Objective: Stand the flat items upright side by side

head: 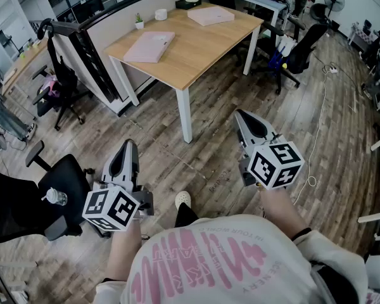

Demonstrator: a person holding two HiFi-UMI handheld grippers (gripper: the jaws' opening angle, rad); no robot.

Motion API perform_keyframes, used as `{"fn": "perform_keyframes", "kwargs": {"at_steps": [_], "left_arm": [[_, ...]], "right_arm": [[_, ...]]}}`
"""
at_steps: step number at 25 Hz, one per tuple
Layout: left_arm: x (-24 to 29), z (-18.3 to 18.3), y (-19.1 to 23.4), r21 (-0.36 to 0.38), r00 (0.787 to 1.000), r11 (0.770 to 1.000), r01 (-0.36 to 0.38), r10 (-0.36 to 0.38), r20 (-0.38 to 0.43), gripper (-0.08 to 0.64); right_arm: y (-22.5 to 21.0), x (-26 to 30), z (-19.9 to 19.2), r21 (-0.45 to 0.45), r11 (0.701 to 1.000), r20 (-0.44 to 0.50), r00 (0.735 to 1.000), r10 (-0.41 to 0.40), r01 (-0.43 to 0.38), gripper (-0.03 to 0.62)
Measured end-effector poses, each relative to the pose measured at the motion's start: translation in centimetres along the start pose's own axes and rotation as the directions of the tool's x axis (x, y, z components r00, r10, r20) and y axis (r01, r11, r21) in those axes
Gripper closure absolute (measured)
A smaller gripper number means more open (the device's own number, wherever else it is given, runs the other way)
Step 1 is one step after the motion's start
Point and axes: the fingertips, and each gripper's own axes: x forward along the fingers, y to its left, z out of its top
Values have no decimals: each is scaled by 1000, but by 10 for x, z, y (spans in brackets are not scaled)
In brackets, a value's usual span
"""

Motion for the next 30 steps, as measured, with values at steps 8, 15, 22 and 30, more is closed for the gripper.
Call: {"fn": "perform_keyframes", "kwargs": {"at_steps": [8, 15, 22, 30], "left_arm": [[-7, -12, 8, -6, 1000, 1000, -30, 30, 2, 557], [-10, -24, 31, -45, 996, 995, -84, 83, -15, 558], [32, -16, 75, -36, 991, 990, -136, 135, -23, 558], [121, 22, 137, -17, 999, 999, -39, 38, -20, 558]], "right_arm": [[1, 7, -21, 9, 1000, -28, 999, 21, -21, 594], [6, 28, -41, 49, 997, -77, 995, 63, -59, 594], [-8, 82, -39, 87, 995, -80, 996, 49, -42, 592], [-15, 189, -29, 39, 999, -80, 997, 1, 2, 592]]}}
